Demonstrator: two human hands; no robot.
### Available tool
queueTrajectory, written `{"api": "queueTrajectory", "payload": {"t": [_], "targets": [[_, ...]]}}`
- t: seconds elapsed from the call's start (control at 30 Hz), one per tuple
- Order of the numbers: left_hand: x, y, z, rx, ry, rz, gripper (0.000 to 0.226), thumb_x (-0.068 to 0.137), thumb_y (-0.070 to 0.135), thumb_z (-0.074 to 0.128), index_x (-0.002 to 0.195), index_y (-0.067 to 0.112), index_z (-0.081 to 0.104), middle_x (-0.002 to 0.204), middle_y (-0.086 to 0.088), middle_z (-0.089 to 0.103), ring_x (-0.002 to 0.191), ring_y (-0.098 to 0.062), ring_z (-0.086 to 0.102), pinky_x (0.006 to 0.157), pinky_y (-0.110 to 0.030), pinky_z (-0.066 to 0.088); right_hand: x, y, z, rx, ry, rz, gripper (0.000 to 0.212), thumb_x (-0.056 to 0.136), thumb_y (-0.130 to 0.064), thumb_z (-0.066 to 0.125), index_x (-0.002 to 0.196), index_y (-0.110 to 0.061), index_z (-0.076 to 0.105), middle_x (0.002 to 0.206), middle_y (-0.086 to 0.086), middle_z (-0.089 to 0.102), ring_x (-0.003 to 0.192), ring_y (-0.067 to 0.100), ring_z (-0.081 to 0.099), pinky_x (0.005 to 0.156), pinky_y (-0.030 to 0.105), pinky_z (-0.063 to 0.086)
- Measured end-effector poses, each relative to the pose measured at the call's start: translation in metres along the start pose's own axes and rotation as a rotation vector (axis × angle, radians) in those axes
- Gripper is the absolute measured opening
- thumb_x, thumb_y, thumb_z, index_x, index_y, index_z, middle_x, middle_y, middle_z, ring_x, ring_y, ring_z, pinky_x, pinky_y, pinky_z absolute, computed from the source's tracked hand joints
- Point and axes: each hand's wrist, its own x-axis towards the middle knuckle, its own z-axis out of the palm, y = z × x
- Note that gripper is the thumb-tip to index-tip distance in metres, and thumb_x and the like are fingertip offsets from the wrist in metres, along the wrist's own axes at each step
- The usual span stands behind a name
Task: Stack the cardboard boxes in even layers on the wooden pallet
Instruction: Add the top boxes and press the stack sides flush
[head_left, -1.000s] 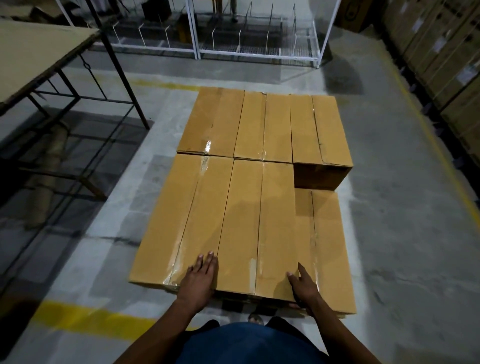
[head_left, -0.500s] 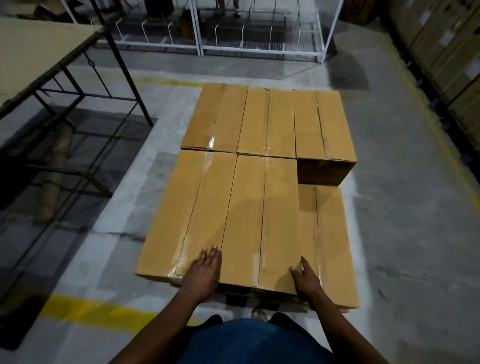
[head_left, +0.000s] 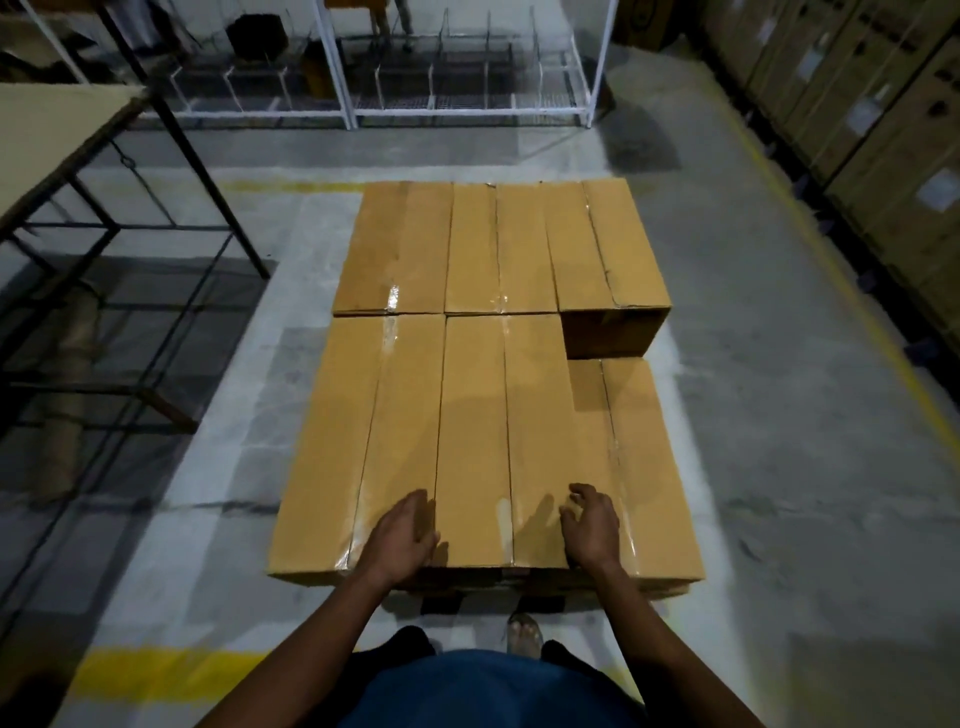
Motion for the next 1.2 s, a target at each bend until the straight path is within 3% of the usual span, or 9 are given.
{"api": "queueTrajectory", "payload": {"t": [0.17, 0.47, 0.67, 0.77, 0.9, 0.97, 1.2], "targets": [[0.014, 0.007, -0.002, 0.044, -0.108, 0.174, 0.075, 0.096, 0.031, 0.072, 0.16, 0.019, 0.035, 0.158, -0.004, 0.046, 0.139, -0.021, 0.048, 0.115, -0.029, 0.039, -0.033, -0.008, 0.008, 0.028, 0.102, 0.014, 0.031, 0.098, -0.015, 0.066, 0.129, -0.016, 0.064, 0.121, 0.01, 0.06, 0.113, 0.022, 0.062, 0.083, 0.017, 0.036], [0.013, 0.035, 0.009, 0.163, -0.369, 0.562, 0.065, 0.099, 0.031, 0.066, 0.156, 0.016, 0.041, 0.155, -0.004, 0.049, 0.136, -0.023, 0.05, 0.109, -0.025, 0.036, -0.153, 0.013, 0.043, 0.142, 0.483, 0.254, 0.026, 0.096, -0.018, 0.067, 0.121, -0.016, 0.07, 0.119, 0.008, 0.07, 0.11, 0.027, 0.064, 0.094, 0.04, 0.052], [-0.026, 0.051, 0.049, 0.297, -0.583, 0.82, 0.067, 0.095, 0.038, 0.066, 0.151, 0.009, 0.047, 0.15, -0.012, 0.055, 0.135, -0.029, 0.053, 0.11, -0.031, 0.04, -0.282, 0.057, 0.082, 0.231, 0.73, 0.489, 0.024, 0.092, -0.01, 0.072, 0.115, -0.016, 0.072, 0.112, 0.003, 0.07, 0.103, 0.023, 0.067, 0.091, 0.041, 0.054], [-0.055, 0.049, 0.082, 0.363, -0.686, 0.947, 0.077, 0.09, 0.055, 0.057, 0.151, 0.009, 0.048, 0.148, -0.012, 0.056, 0.135, -0.031, 0.055, 0.113, -0.04, 0.043, -0.349, 0.07, 0.107, 0.316, 0.858, 0.636, 0.023, 0.092, -0.007, 0.071, 0.114, -0.016, 0.072, 0.111, 0.001, 0.071, 0.104, 0.016, 0.067, 0.089, 0.037, 0.056], [-0.113, 0.046, 0.11, 0.478, -0.841, 1.117, 0.067, 0.095, 0.033, 0.072, 0.154, 0.012, 0.045, 0.153, -0.008, 0.052, 0.137, -0.026, 0.054, 0.11, -0.034, 0.042, -0.424, 0.071, 0.149, 0.433, 0.985, 0.786, 0.022, 0.095, -0.009, 0.069, 0.115, -0.017, 0.071, 0.112, -0.004, 0.07, 0.102, 0.012, 0.067, 0.084, 0.014, 0.049], [-0.141, 0.039, 0.122, 0.531, -0.928, 1.207, 0.068, 0.095, 0.033, 0.071, 0.155, 0.015, 0.043, 0.154, -0.005, 0.05, 0.136, -0.023, 0.055, 0.11, -0.034, 0.044, -0.46, 0.067, 0.174, 0.494, 1.063, 0.848, 0.021, 0.095, -0.011, 0.068, 0.115, -0.018, 0.07, 0.111, -0.004, 0.07, 0.098, 0.013, 0.068, 0.077, 0.005, 0.044], [-0.246, 0.006, 0.14, 0.625, -1.115, 1.407, 0.063, 0.096, 0.033, 0.072, 0.151, 0.019, 0.047, 0.15, -0.001, 0.053, 0.128, -0.021, 0.06, 0.103, -0.036, 0.049, -0.567, 0.043, 0.272, 0.654, 1.308, 1.01, 0.021, 0.096, -0.012, 0.069, 0.115, -0.019, 0.07, 0.111, -0.004, 0.071, 0.1, 0.013, 0.069, 0.08, 0.008, 0.048]]}}
